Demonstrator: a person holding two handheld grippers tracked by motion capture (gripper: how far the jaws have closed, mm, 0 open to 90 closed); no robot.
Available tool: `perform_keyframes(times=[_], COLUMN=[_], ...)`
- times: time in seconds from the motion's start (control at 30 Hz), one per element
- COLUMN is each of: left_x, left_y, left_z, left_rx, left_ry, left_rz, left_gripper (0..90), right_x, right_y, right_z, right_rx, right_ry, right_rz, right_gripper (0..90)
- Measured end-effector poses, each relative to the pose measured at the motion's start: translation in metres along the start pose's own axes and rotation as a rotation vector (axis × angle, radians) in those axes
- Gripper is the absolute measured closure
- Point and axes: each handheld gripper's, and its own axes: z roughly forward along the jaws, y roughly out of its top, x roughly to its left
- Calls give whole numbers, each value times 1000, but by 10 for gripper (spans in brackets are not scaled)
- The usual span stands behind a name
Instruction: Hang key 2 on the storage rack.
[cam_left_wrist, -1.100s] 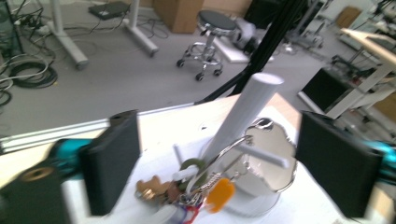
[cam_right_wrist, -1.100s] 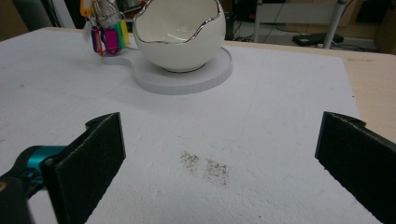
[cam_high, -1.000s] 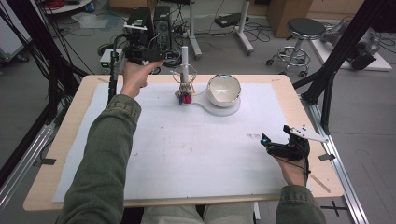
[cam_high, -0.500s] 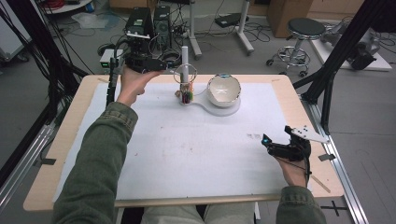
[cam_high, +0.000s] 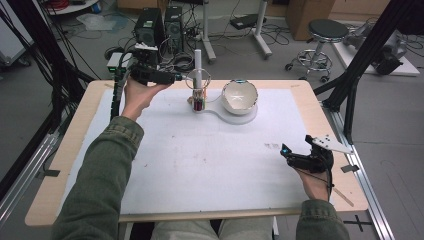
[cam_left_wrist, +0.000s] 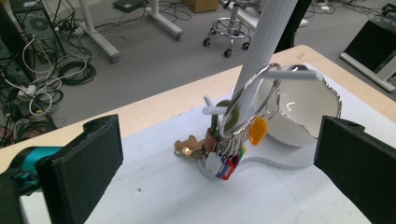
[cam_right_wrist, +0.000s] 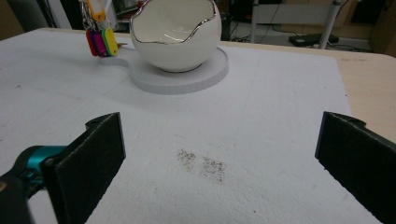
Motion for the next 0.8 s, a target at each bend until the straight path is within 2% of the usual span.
perform_keyframes(times=[0.37, 0.8], left_x=[8, 19], left_y=[-25, -53], left_z=[-3, -16], left_rx=[44, 44], left_ry=[51, 74], left_rz=[32, 38], left_gripper=[16, 16], right_x=[1, 2], right_y=[0, 0], right_z=[2, 3], right_rx=[9, 21], right_ry=[-1, -4], right_rz=[-4, -22], right_gripper=[7, 7])
